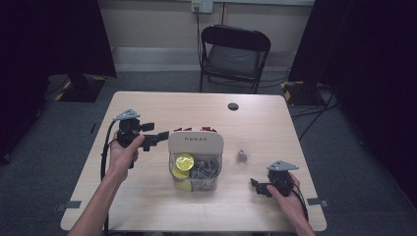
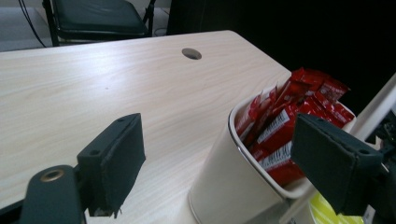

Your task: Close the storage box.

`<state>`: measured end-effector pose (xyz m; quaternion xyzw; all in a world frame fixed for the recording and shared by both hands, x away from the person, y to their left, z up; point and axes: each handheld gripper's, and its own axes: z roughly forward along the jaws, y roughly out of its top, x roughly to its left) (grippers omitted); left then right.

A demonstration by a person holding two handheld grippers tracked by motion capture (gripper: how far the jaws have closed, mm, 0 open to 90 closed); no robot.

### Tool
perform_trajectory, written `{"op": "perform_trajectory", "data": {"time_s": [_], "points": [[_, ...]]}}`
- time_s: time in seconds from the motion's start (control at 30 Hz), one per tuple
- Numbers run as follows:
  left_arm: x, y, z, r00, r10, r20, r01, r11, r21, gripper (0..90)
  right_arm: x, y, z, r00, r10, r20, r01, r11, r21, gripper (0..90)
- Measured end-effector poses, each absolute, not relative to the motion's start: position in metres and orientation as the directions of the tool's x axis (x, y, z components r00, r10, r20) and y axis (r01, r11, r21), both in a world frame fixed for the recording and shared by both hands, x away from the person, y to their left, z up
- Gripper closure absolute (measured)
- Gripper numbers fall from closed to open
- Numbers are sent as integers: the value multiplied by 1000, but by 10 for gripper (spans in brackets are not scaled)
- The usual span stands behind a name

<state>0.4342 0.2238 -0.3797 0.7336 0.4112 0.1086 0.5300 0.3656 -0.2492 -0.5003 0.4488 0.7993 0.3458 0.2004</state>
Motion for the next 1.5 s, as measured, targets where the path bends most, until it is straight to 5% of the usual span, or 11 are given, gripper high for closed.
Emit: {"op": "perform_trajectory", "data": {"time_s": [1.5], "points": [[408,205,-371,694,681,-234,466,-177,867,189,364,-249,-500,-508,861,-8,584,352,731,128]]}}
